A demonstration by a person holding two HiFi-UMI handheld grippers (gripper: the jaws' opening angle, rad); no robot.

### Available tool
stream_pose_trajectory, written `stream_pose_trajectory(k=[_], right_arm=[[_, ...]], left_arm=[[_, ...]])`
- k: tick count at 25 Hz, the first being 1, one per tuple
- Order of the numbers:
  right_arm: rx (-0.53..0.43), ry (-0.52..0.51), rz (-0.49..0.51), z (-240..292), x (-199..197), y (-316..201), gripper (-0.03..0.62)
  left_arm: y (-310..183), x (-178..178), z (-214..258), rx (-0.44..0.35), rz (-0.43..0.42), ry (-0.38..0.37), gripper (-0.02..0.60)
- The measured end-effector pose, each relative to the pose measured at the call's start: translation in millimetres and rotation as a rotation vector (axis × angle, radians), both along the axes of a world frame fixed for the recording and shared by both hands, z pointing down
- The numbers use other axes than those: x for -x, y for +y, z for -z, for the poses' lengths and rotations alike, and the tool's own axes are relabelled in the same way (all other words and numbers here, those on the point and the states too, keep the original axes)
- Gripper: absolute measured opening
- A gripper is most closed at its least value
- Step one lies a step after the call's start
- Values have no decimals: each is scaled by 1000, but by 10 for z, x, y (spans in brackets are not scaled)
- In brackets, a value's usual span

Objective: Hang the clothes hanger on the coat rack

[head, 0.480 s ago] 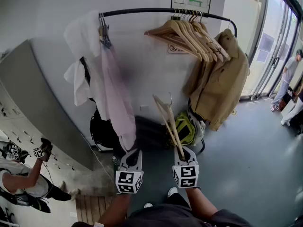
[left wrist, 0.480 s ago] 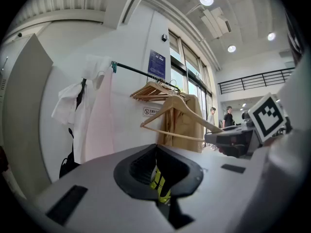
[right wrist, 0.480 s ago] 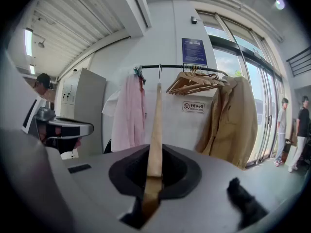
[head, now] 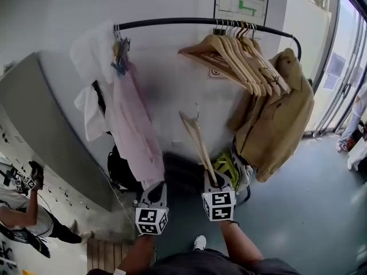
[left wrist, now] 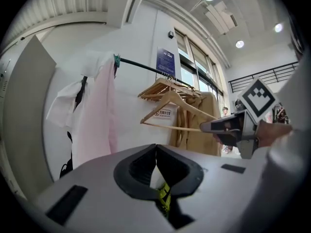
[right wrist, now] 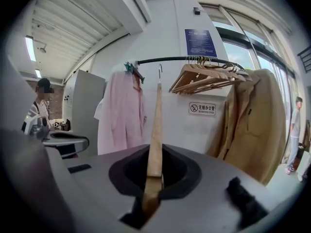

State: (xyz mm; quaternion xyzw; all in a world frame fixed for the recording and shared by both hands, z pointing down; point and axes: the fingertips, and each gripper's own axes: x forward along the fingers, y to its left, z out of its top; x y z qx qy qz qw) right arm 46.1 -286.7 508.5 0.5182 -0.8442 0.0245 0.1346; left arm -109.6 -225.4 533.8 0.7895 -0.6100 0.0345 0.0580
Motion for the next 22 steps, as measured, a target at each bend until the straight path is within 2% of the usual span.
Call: stream_pose_trajectory(k=[5,11,17,22], right_arm=[[-19,3,68,524,114,-651,35],[-81,-21,104,1258,305,-1340,35],[-108,-50,102,1875,398,-1791,35],[-143,-55,85,2311,503,-2041,35]], left_arm=[[-242,22,23,9,64,-12,9],[-365,29,-18,24,119,-18,9],[-464,37,-4,27,107,-22,9],[-600,106,155,4,46,-62,9]])
